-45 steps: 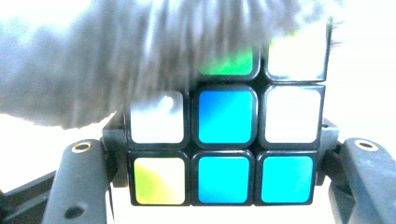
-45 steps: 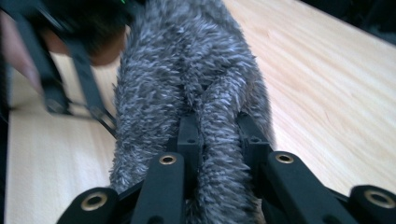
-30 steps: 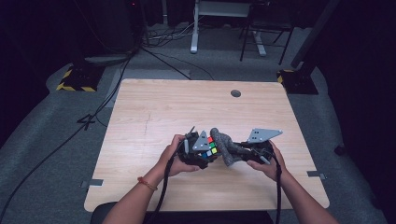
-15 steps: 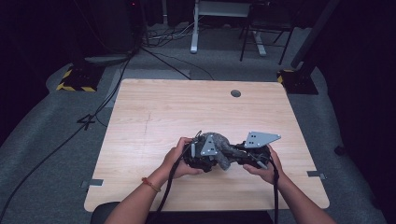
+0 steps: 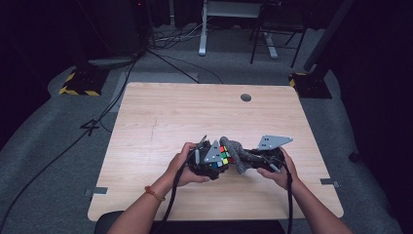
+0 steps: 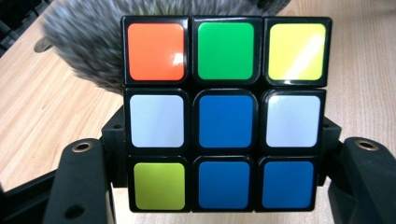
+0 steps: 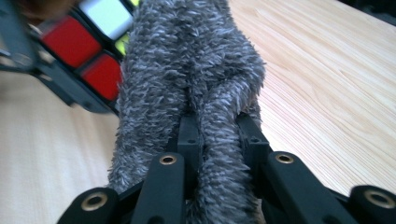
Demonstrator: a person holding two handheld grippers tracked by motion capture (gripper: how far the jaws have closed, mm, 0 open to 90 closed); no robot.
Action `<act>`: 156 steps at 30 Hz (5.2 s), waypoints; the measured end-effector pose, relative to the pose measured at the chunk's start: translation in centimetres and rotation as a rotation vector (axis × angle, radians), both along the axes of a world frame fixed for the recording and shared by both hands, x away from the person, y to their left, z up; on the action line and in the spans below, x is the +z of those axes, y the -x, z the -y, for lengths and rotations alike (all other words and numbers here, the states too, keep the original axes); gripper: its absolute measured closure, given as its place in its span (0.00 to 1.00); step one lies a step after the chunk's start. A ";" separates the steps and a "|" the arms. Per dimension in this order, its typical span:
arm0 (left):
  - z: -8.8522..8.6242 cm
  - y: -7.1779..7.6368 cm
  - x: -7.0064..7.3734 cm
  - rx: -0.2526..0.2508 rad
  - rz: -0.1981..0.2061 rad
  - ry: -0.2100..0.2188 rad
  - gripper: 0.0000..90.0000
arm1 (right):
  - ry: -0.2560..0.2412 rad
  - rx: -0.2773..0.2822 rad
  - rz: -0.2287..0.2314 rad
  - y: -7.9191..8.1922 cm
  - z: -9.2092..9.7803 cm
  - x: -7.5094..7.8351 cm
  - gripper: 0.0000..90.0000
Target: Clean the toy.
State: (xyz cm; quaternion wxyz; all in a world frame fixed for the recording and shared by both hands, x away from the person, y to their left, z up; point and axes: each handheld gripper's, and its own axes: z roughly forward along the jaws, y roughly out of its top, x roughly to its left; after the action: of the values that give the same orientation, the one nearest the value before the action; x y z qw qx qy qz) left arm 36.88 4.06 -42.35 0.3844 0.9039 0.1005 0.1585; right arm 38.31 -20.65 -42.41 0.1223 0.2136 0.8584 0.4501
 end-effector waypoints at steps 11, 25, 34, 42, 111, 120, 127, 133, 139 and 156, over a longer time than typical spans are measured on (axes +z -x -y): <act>1.0 -0.4 -1.2 0.002 -0.023 -0.044 0.37 | -0.043 0.068 0.046 1.6 -1.0 1.4 0.84; 0.2 -0.1 0.0 0.004 -0.003 0.006 0.37 | 0.043 -0.012 0.011 0.1 -0.3 -0.4 0.84; 0.3 0.0 -0.4 0.003 -0.003 -0.017 0.37 | -0.043 0.044 0.024 0.9 -0.5 0.3 0.84; 1.2 -0.1 -0.9 0.003 -0.001 -0.050 0.36 | -0.060 0.075 0.058 1.9 -1.3 1.2 0.84; 0.7 0.0 -0.3 0.000 -0.003 0.038 0.37 | -0.135 0.080 0.046 1.9 -0.2 1.7 0.84; 0.3 0.2 0.4 0.004 0.025 0.072 0.37 | -0.052 0.023 0.014 0.5 0.1 0.3 0.83; -0.4 0.3 0.9 0.009 0.022 0.102 0.37 | -0.033 0.020 -0.025 -0.1 0.2 -0.6 0.83; -0.1 0.2 0.7 0.001 0.012 0.087 0.37 | -0.095 0.039 -0.036 0.4 0.3 -0.1 0.84; 0.4 0.1 0.2 -0.002 0.012 0.063 0.37 | -0.098 0.045 0.027 1.5 -0.2 1.1 0.84; 1.2 0.0 -0.3 0.027 0.022 0.030 0.37 | -0.069 0.023 0.054 1.4 -0.4 1.0 0.83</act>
State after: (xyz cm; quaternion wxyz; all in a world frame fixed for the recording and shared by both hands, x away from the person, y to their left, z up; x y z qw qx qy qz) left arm 36.88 2.81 -42.64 0.3969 0.8947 0.1111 0.1719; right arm 36.91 -20.28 -41.37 0.1331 0.1956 0.8410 0.4865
